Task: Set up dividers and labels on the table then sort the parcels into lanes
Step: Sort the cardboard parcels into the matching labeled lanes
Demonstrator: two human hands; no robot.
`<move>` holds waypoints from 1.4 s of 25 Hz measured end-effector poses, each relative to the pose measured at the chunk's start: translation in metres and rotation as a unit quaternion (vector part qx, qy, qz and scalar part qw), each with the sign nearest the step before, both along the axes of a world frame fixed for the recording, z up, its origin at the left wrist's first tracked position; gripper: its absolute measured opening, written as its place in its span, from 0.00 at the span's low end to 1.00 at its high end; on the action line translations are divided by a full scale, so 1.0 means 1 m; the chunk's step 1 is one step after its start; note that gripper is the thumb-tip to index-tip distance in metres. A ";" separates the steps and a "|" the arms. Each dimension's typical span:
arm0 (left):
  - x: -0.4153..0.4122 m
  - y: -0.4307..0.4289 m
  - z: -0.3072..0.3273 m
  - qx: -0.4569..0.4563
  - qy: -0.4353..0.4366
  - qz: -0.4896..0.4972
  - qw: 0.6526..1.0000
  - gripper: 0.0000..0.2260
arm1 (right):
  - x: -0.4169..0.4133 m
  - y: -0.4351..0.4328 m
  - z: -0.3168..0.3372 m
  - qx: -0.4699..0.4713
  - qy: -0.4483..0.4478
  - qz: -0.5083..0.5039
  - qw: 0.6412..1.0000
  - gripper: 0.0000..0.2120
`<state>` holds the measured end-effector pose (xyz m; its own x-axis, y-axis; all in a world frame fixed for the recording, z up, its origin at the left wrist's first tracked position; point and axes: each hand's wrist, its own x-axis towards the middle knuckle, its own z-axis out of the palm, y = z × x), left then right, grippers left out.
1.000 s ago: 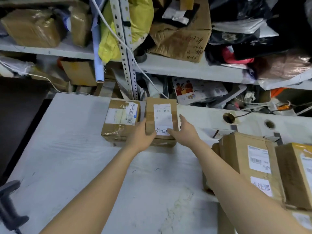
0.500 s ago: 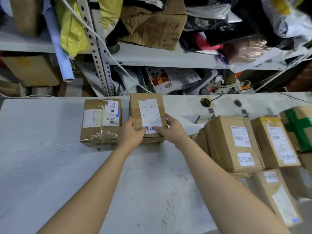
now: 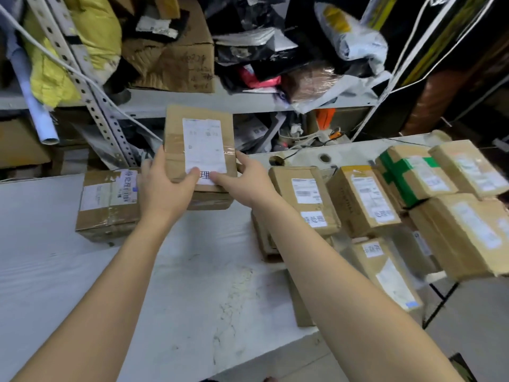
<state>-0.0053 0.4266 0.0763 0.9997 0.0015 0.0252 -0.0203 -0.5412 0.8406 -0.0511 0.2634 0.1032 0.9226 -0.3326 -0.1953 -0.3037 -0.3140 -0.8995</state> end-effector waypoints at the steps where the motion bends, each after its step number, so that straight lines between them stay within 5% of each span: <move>1: -0.012 -0.008 0.008 0.001 -0.014 0.000 1.000 0.30 | -0.012 -0.010 0.006 -0.002 -0.012 0.006 1.000 0.22; 12: -0.154 -0.103 0.077 0.025 -0.102 -0.033 0.994 0.33 | -0.169 -0.131 0.074 0.028 -0.097 0.033 0.994 0.20; 16: -0.196 -0.146 0.088 -0.017 -0.105 -0.086 0.991 0.24 | -0.217 -0.178 0.088 0.028 -0.094 -0.007 0.995 0.22; 22: -0.233 -0.201 0.072 -0.069 -0.068 -0.142 0.985 0.27 | -0.274 -0.228 0.099 -0.057 -0.045 -0.065 0.995 0.27; 29: -0.268 -0.260 0.042 -0.104 0.014 -0.232 0.967 0.35 | -0.334 -0.274 0.080 -0.043 0.002 -0.161 0.986 0.32; 35: -0.323 -0.305 0.004 -0.078 0.075 -0.214 0.971 0.41 | -0.380 -0.327 0.044 -0.046 0.052 -0.130 0.989 0.31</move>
